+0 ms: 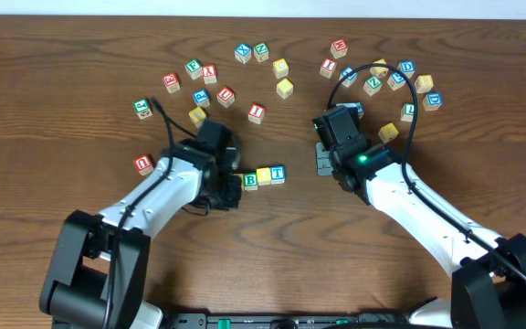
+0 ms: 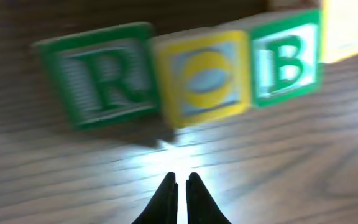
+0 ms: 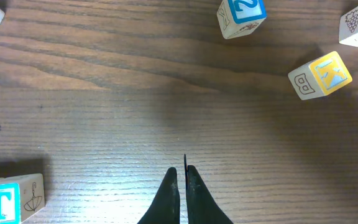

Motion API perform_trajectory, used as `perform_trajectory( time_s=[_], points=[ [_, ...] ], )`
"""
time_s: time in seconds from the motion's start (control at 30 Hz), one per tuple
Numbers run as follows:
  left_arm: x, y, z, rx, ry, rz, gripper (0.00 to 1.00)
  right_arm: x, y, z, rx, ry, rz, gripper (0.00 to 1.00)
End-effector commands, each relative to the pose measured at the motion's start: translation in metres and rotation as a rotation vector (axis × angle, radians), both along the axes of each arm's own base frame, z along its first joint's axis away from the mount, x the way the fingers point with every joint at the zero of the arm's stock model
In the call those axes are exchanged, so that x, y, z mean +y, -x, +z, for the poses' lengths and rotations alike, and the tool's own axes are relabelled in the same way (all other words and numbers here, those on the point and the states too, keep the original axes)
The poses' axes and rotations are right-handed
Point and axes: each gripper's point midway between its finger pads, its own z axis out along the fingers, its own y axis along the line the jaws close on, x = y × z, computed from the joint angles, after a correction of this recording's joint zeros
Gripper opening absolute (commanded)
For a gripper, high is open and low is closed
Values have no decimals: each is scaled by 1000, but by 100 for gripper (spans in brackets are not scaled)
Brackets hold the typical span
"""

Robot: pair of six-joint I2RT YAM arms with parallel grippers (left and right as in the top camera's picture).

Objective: Spell out ROBOT
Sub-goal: 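Sweep the left gripper rightward along the row toward the B block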

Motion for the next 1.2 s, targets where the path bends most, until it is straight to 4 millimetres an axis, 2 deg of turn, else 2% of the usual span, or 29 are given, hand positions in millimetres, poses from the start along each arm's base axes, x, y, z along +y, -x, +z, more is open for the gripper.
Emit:
perform_trajectory(
  time_s=[0.0, 0.17, 0.27, 0.93, 1.17],
  points=[
    [-16, 6, -1, -5, 34, -66, 7, -1, -6, 14, -36, -8, -7, 1],
    [-19, -1, -1, -39, 37, -70, 7, -1, -6, 14, -35, -8, -7, 1],
    [-11, -4, -3, -56, -8, -62, 7, -1, -6, 14, -35, -8, -7, 1],
    [-14, -12, -1, -89, 1, -66, 7, -1, -6, 14, -35, -9, -7, 1],
    [-4, -22, -2, -136, -61, -53, 7, -1, -6, 14, -36, -9, -7, 1]
  ],
)
